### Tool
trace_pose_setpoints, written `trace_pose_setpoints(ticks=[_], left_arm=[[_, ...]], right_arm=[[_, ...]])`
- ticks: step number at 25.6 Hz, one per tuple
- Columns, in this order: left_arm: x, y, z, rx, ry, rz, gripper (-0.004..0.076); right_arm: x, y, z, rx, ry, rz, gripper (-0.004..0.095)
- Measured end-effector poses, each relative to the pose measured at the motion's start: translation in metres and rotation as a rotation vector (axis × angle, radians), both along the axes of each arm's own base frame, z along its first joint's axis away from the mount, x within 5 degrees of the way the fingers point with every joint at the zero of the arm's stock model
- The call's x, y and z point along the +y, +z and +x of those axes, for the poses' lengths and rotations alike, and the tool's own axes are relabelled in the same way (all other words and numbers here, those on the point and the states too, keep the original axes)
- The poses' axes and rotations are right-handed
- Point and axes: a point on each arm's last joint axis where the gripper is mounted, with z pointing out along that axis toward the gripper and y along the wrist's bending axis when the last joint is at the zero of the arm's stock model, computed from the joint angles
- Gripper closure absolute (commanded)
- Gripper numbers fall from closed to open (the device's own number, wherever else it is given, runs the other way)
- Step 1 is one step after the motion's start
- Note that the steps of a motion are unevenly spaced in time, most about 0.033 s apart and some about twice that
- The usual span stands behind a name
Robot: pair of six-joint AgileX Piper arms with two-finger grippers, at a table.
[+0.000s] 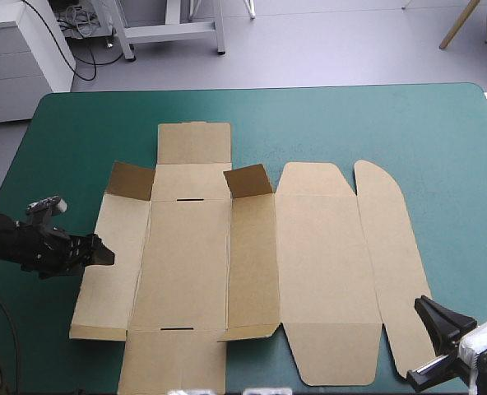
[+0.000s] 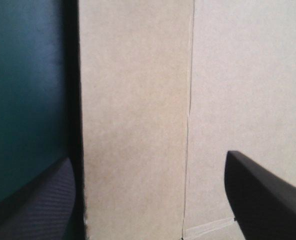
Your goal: Fold the box
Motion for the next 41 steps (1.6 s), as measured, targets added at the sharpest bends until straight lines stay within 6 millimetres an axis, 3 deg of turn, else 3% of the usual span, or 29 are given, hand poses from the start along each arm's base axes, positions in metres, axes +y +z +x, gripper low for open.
trace_pose_setpoints(ticks=[7,16,41], left_arm=[[-0.007,-0.011,0.008,0.036,-0.030,-0.012,0.0166],[-0.015,-0.010,0.010,0.035,-0.051,-0.035,0.0725],[-0.028,0.016,0.023,-0.135,-0.044,-0.203,0.0734]], right_arm=[[0.000,0.000,0.000,-0.003,0.003,-0.004,0.0908],[0.000,0.000,0.000,-0.002,0.005,-0.001,0.0908],[0.000,0.000,0.000,-0.003,0.005,-0.004,0.0908]])
